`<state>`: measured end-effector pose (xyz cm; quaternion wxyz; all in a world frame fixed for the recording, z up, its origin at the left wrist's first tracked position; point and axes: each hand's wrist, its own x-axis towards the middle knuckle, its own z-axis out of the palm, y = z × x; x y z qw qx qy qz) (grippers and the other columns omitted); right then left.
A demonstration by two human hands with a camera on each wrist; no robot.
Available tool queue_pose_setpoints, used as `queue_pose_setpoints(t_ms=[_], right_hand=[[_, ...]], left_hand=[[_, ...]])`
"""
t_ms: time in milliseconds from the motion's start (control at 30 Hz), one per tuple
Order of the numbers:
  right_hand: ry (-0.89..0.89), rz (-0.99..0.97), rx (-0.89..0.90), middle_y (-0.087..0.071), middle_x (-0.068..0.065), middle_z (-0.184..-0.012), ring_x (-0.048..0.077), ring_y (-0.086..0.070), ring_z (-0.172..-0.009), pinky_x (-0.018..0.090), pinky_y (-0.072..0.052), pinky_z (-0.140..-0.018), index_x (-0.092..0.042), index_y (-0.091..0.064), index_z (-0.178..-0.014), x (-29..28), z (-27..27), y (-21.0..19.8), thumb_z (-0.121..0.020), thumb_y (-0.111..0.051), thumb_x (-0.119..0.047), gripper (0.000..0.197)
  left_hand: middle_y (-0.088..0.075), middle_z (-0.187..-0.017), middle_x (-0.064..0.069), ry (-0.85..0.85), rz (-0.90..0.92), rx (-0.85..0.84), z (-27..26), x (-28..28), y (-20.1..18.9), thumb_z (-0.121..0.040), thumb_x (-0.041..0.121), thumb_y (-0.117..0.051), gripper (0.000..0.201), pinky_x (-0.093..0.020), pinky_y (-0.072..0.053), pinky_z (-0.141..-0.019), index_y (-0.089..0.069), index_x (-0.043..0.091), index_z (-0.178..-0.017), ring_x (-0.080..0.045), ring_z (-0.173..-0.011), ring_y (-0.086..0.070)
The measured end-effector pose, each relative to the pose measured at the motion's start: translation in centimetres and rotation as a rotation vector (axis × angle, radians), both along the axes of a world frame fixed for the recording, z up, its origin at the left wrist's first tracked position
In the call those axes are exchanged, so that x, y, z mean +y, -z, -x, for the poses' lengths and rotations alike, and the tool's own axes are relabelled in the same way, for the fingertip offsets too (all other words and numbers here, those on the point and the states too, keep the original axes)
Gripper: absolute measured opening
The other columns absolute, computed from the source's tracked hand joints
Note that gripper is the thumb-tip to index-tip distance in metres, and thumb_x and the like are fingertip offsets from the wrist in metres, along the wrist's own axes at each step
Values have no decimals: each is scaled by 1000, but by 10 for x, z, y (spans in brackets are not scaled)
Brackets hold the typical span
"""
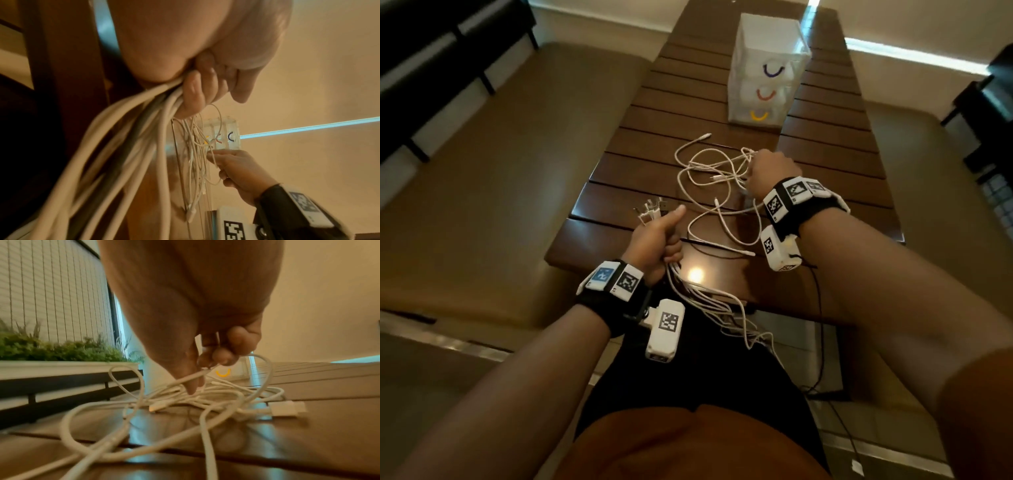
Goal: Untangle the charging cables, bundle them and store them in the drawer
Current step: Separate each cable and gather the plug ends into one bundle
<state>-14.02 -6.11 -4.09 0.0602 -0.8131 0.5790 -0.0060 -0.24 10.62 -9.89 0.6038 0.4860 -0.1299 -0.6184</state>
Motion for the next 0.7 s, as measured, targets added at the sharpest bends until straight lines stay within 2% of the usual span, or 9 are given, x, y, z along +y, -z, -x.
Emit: queue_pose_setpoints(t_ms=[67,133,200,267,367,433,500,600,700], right_hand=[[-79,-27,51,-63,8,-122,33,-60,-110,40,-51,-90,-19,-68,-113,-8,-4,9,-87,-61,-26,28],[-100,-92,67,-63,8,-121,33,-59,-111,39,-50,-91,-17,-66,-113,-12,-7,19,-88,-58,-31,30],[-73,-113,42,-66,11,-106,35,-62,-101,37,-51,-80,-12,-67,-105,-16,-8,28,-90,-54,-29,26],[-40,-65,-40,-69,10,-95,35,-65,-92,35,-50,-72,-14,-71,-94,-19,-8,29,-89,-53,-26,22],[-38,-93,-151,-72,5,-99,28,-65,-96,33,-51,-83,-17,-77,-93,-12,-3,17,-86,-64,-28,18],[6,-109,-286,-72,-1,-94,19,-64,-92,27,-50,-83,-20,-78,-90,-13,4,8,-81,-73,-29,14],[32,-84,-402,-69,-4,-88,12,-62,-89,25,-48,-81,-22,-78,-87,-12,14,-4,-78,-77,-30,12],[32,-15,-544,-66,-1,-81,10,-60,-81,24,-46,-74,-19,-77,-87,-9,29,-24,-79,-76,-28,12],[11,102,-580,-59,-4,-71,8,-55,-71,21,-40,-66,-16,-75,-86,-1,43,-41,-77,-77,-25,13]], left_hand=[[-19,-39,10,-20,0,32,0,-1,1,-94,23,-57,45,-16,-15,-31,-30,23,-58,-4,-30,-16],[-19,-39,10,-31,-4,55,0,-3,2,-94,23,-57,47,-16,-15,-31,-30,24,-56,-4,-29,-16],[-19,-39,10,-43,-12,67,-1,-3,3,-94,24,-58,48,-16,-14,-32,-29,24,-56,-4,-29,-16],[-19,-38,10,-45,-8,78,-1,-4,4,-94,24,-57,49,-16,-14,-32,-30,24,-53,-4,-29,-16],[-20,-37,10,-28,0,89,-2,-4,5,-95,24,-56,53,-16,-15,-32,-37,24,-45,-4,-29,-17],[-21,-37,10,-12,5,85,-3,-4,5,-96,25,-55,57,-17,-15,-32,-42,22,-41,-3,-29,-18],[-21,-37,10,-14,5,87,-3,-4,5,-96,25,-55,54,-17,-15,-32,-41,23,-43,-3,-29,-18],[-20,-37,10,-18,-10,65,-2,-4,4,-95,25,-56,48,-17,-15,-32,-29,24,-55,-4,-29,-17],[-23,-40,9,-23,0,-4,4,-5,-1,-94,29,-59,48,-18,-13,-35,-30,24,-56,-4,-31,-19]])
